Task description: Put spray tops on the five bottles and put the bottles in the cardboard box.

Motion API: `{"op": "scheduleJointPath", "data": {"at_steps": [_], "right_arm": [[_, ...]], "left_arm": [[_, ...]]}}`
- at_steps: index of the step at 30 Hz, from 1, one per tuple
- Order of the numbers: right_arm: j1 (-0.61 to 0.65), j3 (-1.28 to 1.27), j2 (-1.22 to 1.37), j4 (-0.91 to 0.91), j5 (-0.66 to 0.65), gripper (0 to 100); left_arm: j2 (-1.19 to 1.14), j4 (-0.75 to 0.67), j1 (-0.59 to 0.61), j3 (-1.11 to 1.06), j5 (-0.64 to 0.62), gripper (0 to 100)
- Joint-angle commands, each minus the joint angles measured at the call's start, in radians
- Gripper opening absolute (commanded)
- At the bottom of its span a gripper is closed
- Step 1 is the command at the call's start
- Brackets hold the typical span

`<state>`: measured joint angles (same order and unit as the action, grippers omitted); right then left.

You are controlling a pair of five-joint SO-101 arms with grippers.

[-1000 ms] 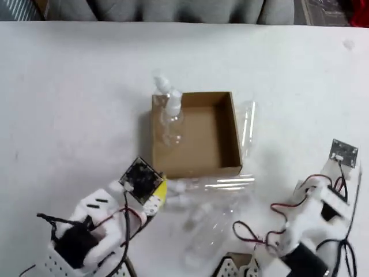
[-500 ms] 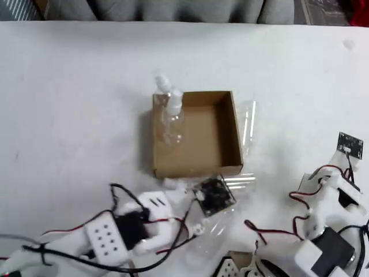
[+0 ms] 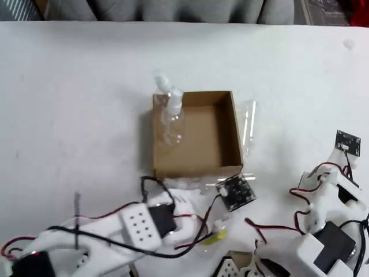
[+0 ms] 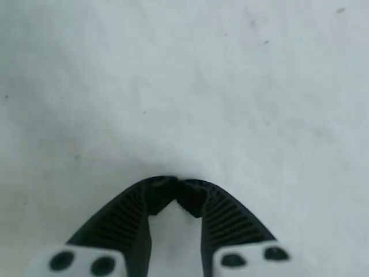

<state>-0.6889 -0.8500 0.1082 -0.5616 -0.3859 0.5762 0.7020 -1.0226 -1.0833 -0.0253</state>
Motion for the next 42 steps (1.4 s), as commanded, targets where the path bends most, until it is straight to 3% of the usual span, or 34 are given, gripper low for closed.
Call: {"op": "scheduleJointPath", "data": {"at_steps": [1, 5, 12, 24, 27, 31, 34, 42], "right_arm": [[0.033, 0.031, 0.091, 0.010, -0.009, 1.7], [0.033, 0.031, 0.091, 0.012, -0.009, 1.7], [0.033, 0.031, 0.091, 0.012, -0.009, 1.7], [0.033, 0.031, 0.093, 0.012, -0.011, 1.7], [0.033, 0.031, 0.093, 0.012, -0.011, 1.7], [0.033, 0.031, 0.097, 0.013, -0.011, 1.7], [0.033, 0.031, 0.097, 0.013, -0.011, 1.7], [0.033, 0.032, 0.101, 0.015, -0.011, 1.7]], "left_arm": [[-0.119, -0.112, -0.007, 0.086, -0.009, 25], [-0.189, -0.163, -0.001, 0.091, -0.011, 33], [-0.272, -0.244, 0.048, 0.098, -0.003, 33], [-0.447, -0.157, 0.074, 0.227, -0.009, 33], [-0.447, -0.157, 0.073, 0.226, -0.005, 24], [-0.446, -0.158, 0.048, 0.226, 0.000, 2], [-0.441, -0.144, 0.022, 0.213, 0.000, 6], [-0.433, -0.072, -0.005, 0.209, 0.002, 2]]}}
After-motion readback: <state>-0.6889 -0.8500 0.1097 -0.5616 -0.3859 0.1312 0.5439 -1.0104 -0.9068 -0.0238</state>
